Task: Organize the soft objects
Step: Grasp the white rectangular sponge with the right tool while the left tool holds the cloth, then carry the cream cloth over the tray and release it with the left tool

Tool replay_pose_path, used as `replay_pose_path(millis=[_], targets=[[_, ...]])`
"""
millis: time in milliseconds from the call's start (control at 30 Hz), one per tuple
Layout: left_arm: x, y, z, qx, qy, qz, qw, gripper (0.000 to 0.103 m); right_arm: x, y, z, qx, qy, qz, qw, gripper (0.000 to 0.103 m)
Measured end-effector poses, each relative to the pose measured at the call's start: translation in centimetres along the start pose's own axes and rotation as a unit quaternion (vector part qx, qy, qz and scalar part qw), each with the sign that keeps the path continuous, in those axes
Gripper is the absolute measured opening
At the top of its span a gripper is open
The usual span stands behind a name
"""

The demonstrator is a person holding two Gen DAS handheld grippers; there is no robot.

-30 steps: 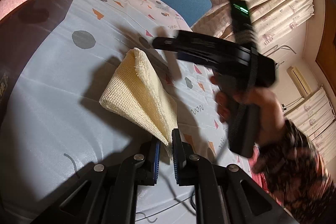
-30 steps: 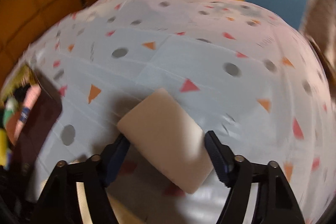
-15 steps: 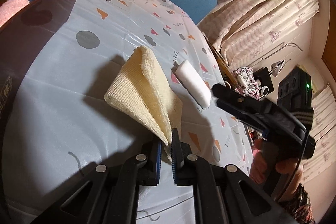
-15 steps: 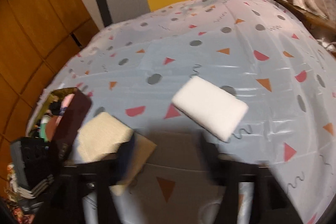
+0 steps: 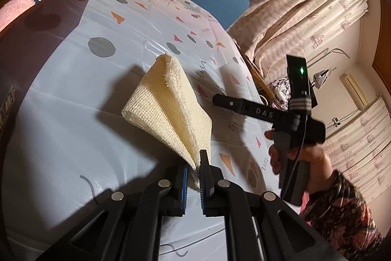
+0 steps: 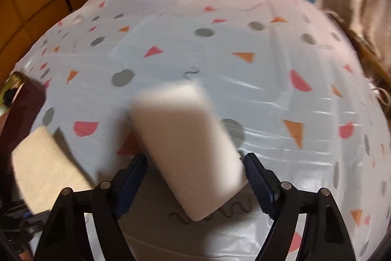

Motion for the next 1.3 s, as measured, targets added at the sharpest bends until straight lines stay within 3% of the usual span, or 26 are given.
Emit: replay_pose_path(millis=[33, 133, 267, 400, 467, 500, 633, 733, 833, 867, 933, 1133, 1300], targets=[[0.1, 0.0, 0.0, 0.0, 0.0, -0.001, 1.0, 0.008, 0.0, 0.1, -0.5, 0.003, 0.002, 0.008, 1.0, 0.057], [-0.1, 0.1, -0.1, -0.001, 0.001, -0.002, 1.0, 0.008, -1.6, 0.3, -1.3, 0.023, -0.012, 0.015, 1.0, 0.038], [-0.2, 0.2, -0.1, -0.001, 0.002, -0.002, 1.0, 0.008, -4.2, 1.4, -2.5, 0.04, -0.022, 0.029, 0.999, 0.035], [-0.2, 0.1, -0.1, -0.002, 0.002, -0.002, 1.0, 0.008, -5.2, 1.6, -3.4, 0.067, -0.033, 0.041, 0.996, 0.038], [-0.2, 0.1, -0.1, -0.001, 0.002, -0.003, 1.0, 0.008, -5.1, 0.4, -2.9, 0.103, -0.036, 0.028, 0.994, 0.086], [-0.2, 0.1, 0.0, -0.002, 0.001, -0.003, 1.0, 0.008, -5.2, -0.3, -2.7, 0.127, -0.038, 0.025, 0.991, 0.09], [-0.2, 0.2, 0.0, -0.001, 0.0, -0.004, 1.0, 0.008, -4.4, -1.4, 0.0, 0.178, -0.051, 0.018, 0.983, 0.09], [-0.1, 0.2, 0.0, 0.0, -0.001, -0.005, 1.0, 0.008, -1.4, -1.5, 1.0, 0.185, -0.003, -0.028, 0.982, 0.089], [-0.2, 0.2, 0.0, 0.0, -0.001, -0.008, 1.0, 0.008, 0.7, -1.9, 0.9, 0.205, 0.021, -0.045, 0.978, 0.078], [-0.2, 0.2, 0.0, 0.0, -0.001, -0.009, 1.0, 0.008, 0.4, -2.0, 1.1, 0.196, 0.012, -0.056, 0.979, 0.058], [-0.2, 0.3, 0.0, 0.001, -0.001, -0.009, 1.0, 0.008, -0.2, -1.6, 0.9, 0.165, 0.011, -0.068, 0.984, 0.059], [-0.2, 0.3, -0.1, 0.0, -0.001, -0.011, 0.9999, 0.008, -3.8, -0.3, -2.8, 0.185, 0.002, -0.014, 0.983, 0.059], [-0.3, 0.4, 0.1, -0.004, 0.007, -0.004, 1.0, 0.007, -6.6, 1.4, -5.5, 0.148, -0.041, 0.004, 0.988, 0.059]])
Point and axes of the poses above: each gripper's, at about its wrist camera, not at the fingertips, and x roughly the way its jaws point, y to its left, z to its top, the point moved 10 cm from there along x, roughly the way its jaws point, and after that the axes turned 3 degrees about y, right-handed, at the moved point
